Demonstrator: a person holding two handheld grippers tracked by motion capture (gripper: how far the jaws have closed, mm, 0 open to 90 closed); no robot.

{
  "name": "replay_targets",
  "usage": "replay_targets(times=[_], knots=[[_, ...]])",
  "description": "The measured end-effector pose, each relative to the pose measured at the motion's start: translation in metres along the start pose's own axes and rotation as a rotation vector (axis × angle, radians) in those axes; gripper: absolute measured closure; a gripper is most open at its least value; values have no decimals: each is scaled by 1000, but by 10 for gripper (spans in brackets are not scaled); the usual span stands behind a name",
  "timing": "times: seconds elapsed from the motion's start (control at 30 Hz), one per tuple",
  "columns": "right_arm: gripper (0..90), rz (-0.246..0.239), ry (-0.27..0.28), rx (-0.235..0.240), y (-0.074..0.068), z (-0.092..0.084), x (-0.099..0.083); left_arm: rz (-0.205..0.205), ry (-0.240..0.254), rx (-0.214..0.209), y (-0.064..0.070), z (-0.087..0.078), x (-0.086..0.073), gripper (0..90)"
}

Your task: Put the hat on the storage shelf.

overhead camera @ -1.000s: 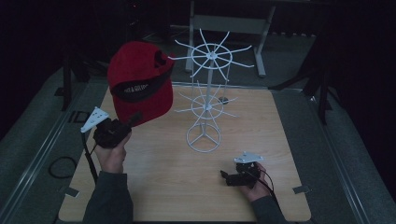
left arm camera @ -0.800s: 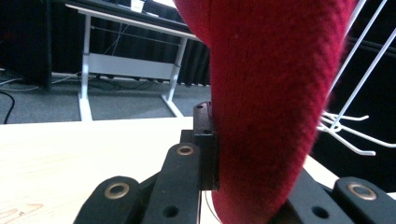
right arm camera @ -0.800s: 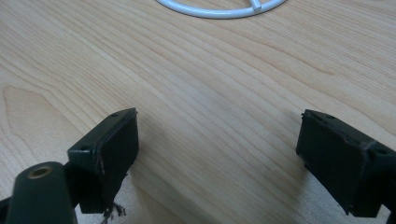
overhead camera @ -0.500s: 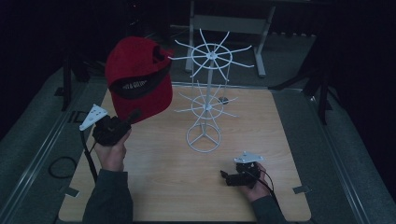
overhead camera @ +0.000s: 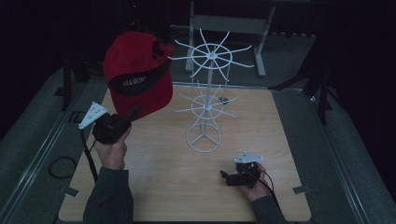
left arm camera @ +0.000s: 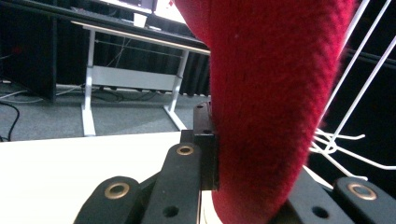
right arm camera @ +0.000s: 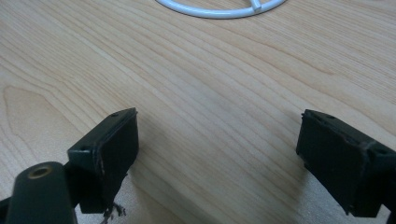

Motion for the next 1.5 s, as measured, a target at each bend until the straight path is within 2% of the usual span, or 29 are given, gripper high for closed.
replay_targets(times=[0.87,1.5], knots=[[128,0,0,0,0,0,0,30,25,2,7,-4,15,854],[128,0,0,0,0,0,0,17,68,-39,15,-10,22,854]])
Point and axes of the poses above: each handheld gripper's, and its own axes: z roughly forward along the jaws, x roughly out of its top, y roughly to its right, the point moved 4 cm from there along z, roughly forward along the jaws, and after that the axes turned 2 degrees about -z, right-handed, at the moved point
